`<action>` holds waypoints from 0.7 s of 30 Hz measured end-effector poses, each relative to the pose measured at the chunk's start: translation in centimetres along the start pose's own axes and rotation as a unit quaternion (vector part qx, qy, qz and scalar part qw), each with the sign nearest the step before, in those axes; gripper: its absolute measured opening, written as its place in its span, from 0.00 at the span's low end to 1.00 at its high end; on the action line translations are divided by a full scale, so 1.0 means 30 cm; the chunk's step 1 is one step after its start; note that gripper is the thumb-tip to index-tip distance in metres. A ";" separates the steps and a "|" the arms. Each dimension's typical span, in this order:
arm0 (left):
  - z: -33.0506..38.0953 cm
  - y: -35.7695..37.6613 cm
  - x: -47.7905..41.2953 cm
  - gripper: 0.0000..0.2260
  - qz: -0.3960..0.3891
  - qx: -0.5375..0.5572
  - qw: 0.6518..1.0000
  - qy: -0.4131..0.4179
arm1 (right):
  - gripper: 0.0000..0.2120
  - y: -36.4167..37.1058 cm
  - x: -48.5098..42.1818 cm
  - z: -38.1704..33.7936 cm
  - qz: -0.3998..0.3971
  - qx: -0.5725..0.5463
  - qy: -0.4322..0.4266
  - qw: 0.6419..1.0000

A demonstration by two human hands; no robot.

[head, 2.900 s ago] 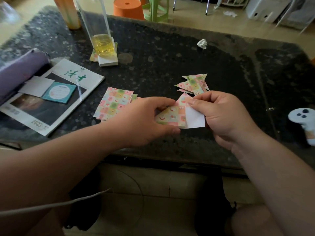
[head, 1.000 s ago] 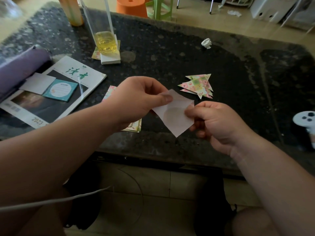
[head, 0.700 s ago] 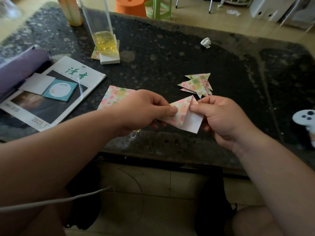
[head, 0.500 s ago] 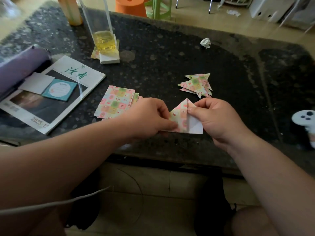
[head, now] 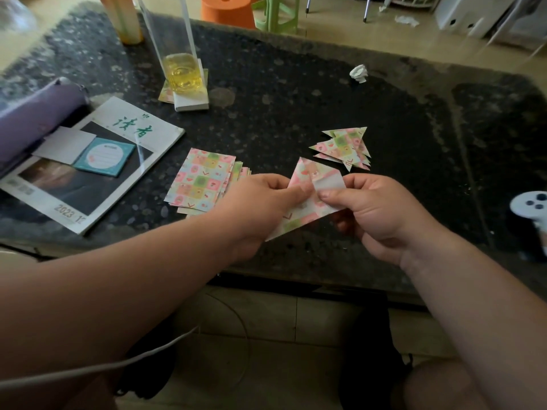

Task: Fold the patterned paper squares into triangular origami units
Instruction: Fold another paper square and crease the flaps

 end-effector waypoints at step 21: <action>0.087 -0.077 -0.004 0.06 -0.072 0.068 0.995 0.017 | 0.03 -0.006 0.015 -0.015 -0.037 -0.056 0.007 0.998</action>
Point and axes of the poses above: each hand's wrist, its own x-axis away from the middle knuckle, its own y-axis out of the palm, z = x × y, the point moved 5 cm from there along -x, towards the middle knuckle, and after that the axes turned 4 degrees about -x, right-handed, at the moved point
